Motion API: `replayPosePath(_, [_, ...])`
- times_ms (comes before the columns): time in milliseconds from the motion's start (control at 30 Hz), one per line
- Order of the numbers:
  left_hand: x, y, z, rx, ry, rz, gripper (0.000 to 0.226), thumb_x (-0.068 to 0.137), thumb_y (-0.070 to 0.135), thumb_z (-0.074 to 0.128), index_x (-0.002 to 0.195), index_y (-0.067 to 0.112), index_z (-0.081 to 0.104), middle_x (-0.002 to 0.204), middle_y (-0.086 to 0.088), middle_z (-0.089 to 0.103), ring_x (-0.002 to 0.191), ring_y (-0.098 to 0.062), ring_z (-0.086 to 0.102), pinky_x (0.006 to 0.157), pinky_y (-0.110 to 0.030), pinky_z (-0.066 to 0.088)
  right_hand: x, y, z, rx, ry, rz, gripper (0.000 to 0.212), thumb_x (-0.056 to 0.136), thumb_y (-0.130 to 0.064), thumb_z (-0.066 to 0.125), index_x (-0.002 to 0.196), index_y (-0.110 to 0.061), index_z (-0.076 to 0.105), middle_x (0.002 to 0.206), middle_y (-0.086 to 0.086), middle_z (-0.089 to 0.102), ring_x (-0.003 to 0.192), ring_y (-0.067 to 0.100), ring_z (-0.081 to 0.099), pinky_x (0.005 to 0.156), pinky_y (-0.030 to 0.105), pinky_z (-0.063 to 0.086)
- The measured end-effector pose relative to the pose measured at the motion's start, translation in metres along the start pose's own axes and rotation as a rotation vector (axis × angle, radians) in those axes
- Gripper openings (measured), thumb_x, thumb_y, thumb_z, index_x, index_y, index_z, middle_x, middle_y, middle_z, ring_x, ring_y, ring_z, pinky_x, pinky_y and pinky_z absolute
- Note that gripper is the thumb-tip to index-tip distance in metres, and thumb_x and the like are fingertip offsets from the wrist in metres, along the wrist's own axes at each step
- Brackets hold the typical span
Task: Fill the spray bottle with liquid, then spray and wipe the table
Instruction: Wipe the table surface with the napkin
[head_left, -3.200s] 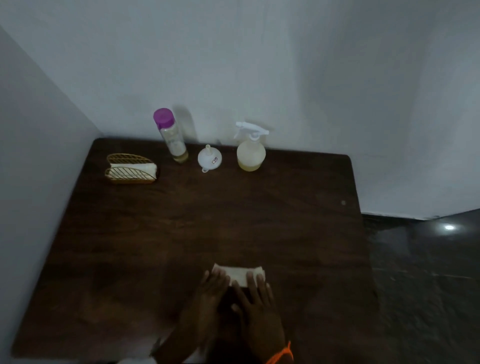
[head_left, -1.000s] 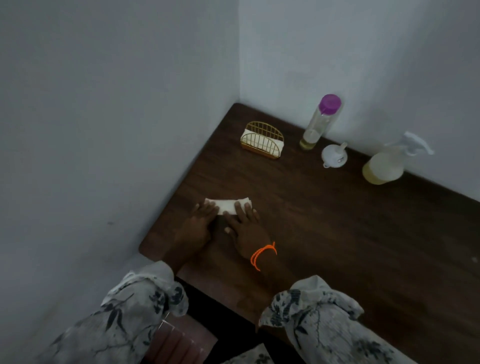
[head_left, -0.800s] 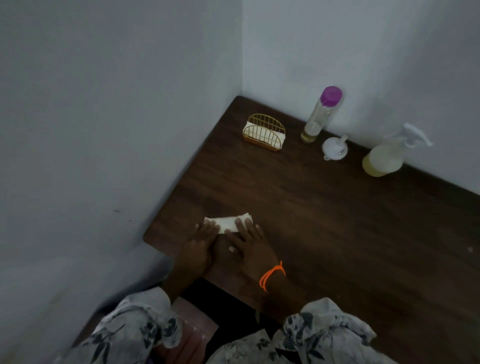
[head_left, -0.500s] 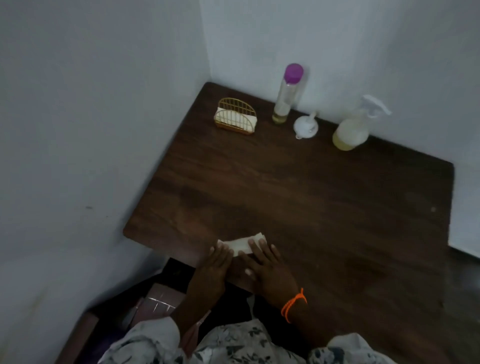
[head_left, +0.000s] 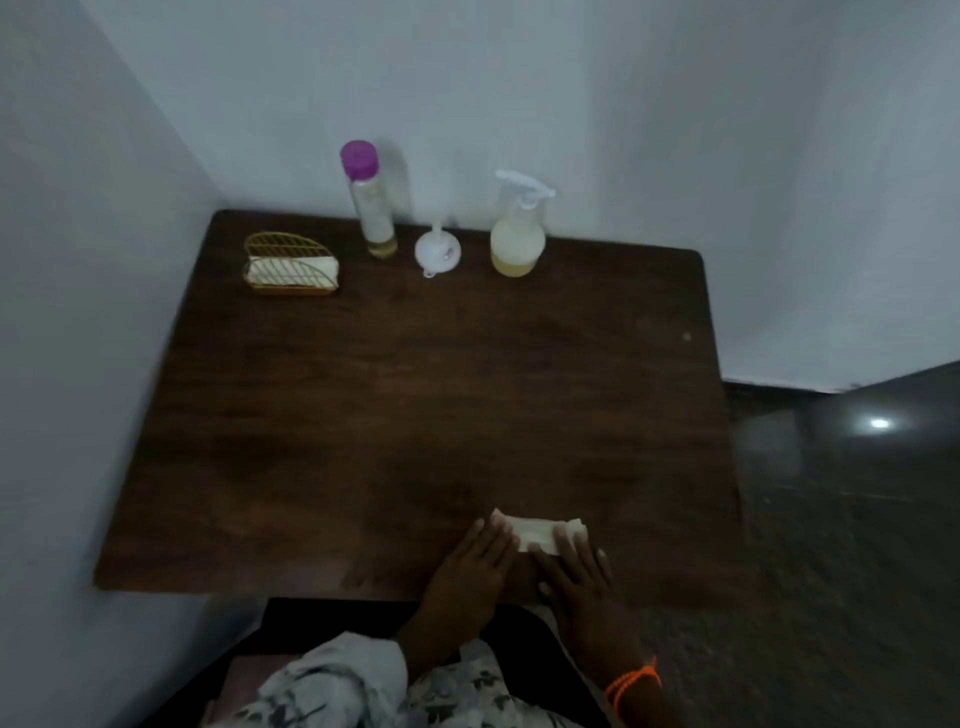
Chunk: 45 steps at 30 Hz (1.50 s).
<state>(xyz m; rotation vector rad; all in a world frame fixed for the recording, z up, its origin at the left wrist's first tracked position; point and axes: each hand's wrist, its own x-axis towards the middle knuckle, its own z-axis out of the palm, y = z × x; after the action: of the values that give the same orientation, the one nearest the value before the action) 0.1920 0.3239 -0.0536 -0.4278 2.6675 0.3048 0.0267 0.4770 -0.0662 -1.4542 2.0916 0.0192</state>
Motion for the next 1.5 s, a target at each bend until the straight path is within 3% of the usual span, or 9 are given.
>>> replayPosePath(133, [0.043, 0.003, -0.01, -0.013, 0.101, 0.005, 0.062, 0.103, 0.026, 0.033, 0.16, 0.002, 0.029, 0.168, -0.019, 0.023, 0.158, -0.037, 0.011, 0.129, -0.051, 0.003, 0.012, 0.017, -0.011, 0.075, 0.035, 0.116, 0.052, 0.107, -0.046, 0.029, 0.156, -0.048, 0.009, 0.167, -0.008, -0.014, 0.157, 0.025, -0.011, 0.125, 0.037, -0.006])
replayPosePath(267, [0.059, -0.012, -0.025, -0.035, 0.213, -0.049, 0.059, 0.099, 0.024, 0.033, 0.153, 0.004, 0.046, 0.161, -0.017, 0.04, 0.155, -0.034, 0.028, 0.128, -0.05, 0.019, 0.045, 0.005, -0.025, 0.064, 0.085, 0.131, 0.053, 0.106, -0.044, 0.041, 0.157, -0.042, 0.025, 0.169, -0.001, 0.002, 0.157, 0.029, 0.0, 0.125, 0.041, 0.002])
replayPosePath(433, [0.03, -0.044, -0.018, -0.14, 0.153, -0.088, 0.065, 0.099, 0.032, 0.055, 0.156, 0.004, 0.04, 0.164, -0.017, 0.034, 0.157, -0.033, 0.02, 0.128, -0.04, -0.01, 0.051, -0.02, -0.016, -0.01, 0.077, -0.035, 0.056, 0.104, -0.043, 0.043, 0.158, -0.037, 0.029, 0.169, 0.007, 0.015, 0.155, 0.038, 0.011, 0.124, 0.05, 0.014])
replayPosePath(567, [-0.01, -0.023, 0.003, -0.133, 0.222, 0.005, 0.055, 0.083, 0.031, 0.054, 0.129, 0.006, 0.071, 0.138, -0.015, 0.066, 0.159, -0.026, 0.008, 0.126, -0.039, 0.003, 0.01, -0.019, 0.007, 0.005, 0.061, -0.092, 0.055, 0.099, -0.042, 0.047, 0.153, -0.038, 0.041, 0.164, 0.007, 0.032, 0.149, 0.037, 0.03, 0.12, 0.046, 0.021])
replayPosePath(733, [0.001, 0.034, 0.016, -0.083, -0.036, 0.082, 0.058, 0.075, 0.025, 0.058, 0.13, 0.013, 0.073, 0.138, -0.009, 0.067, 0.136, -0.029, 0.058, 0.125, -0.041, 0.009, -0.031, 0.012, 0.016, 0.03, 0.065, 0.03, 0.048, 0.098, -0.046, 0.041, 0.144, -0.036, 0.056, 0.157, 0.007, 0.045, 0.14, 0.037, 0.048, 0.118, 0.043, 0.017])
replayPosePath(833, [0.039, 0.046, -0.003, -0.043, -0.008, 0.09, 0.059, 0.086, 0.029, 0.051, 0.14, 0.013, 0.064, 0.148, -0.009, 0.06, 0.145, -0.03, 0.048, 0.126, -0.048, 0.019, -0.026, 0.031, 0.003, 0.08, 0.134, 0.108, 0.053, 0.106, -0.049, 0.022, 0.143, -0.035, 0.056, 0.158, 0.008, 0.042, 0.144, 0.038, 0.04, 0.12, 0.04, 0.012])
replayPosePath(967, [0.101, 0.039, -0.03, -0.057, 0.033, 0.052, 0.06, 0.106, 0.027, 0.023, 0.162, 0.007, 0.025, 0.171, -0.012, 0.02, 0.161, -0.029, 0.003, 0.13, -0.045, -0.008, 0.008, 0.056, -0.025, 0.162, 0.115, 0.239, 0.05, 0.107, -0.044, 0.031, 0.156, -0.042, 0.027, 0.167, -0.002, -0.001, 0.158, 0.032, 0.004, 0.126, 0.04, 0.001])
replayPosePath(1400, [0.107, -0.069, -0.07, -0.157, 0.169, -0.184, 0.052, 0.107, 0.025, 0.038, 0.156, 0.009, 0.041, 0.166, -0.011, 0.034, 0.158, -0.024, 0.02, 0.13, -0.036, 0.001, 0.118, -0.004, -0.073, 0.066, 0.111, 0.036, 0.054, 0.109, -0.037, 0.031, 0.161, -0.033, 0.02, 0.171, 0.004, 0.011, 0.158, 0.032, 0.004, 0.127, 0.045, 0.001])
replayPosePath(1500, [0.064, -0.073, -0.061, -0.304, 0.237, -0.219, 0.044, 0.1, 0.011, 0.05, 0.142, 0.0, 0.058, 0.152, -0.021, 0.052, 0.148, -0.036, 0.042, 0.127, -0.047, 0.022, 0.113, -0.021, -0.06, 0.068, 0.098, -0.045, 0.054, 0.108, -0.033, 0.033, 0.161, -0.029, 0.023, 0.17, 0.002, 0.013, 0.158, 0.032, 0.004, 0.126, 0.048, -0.002])
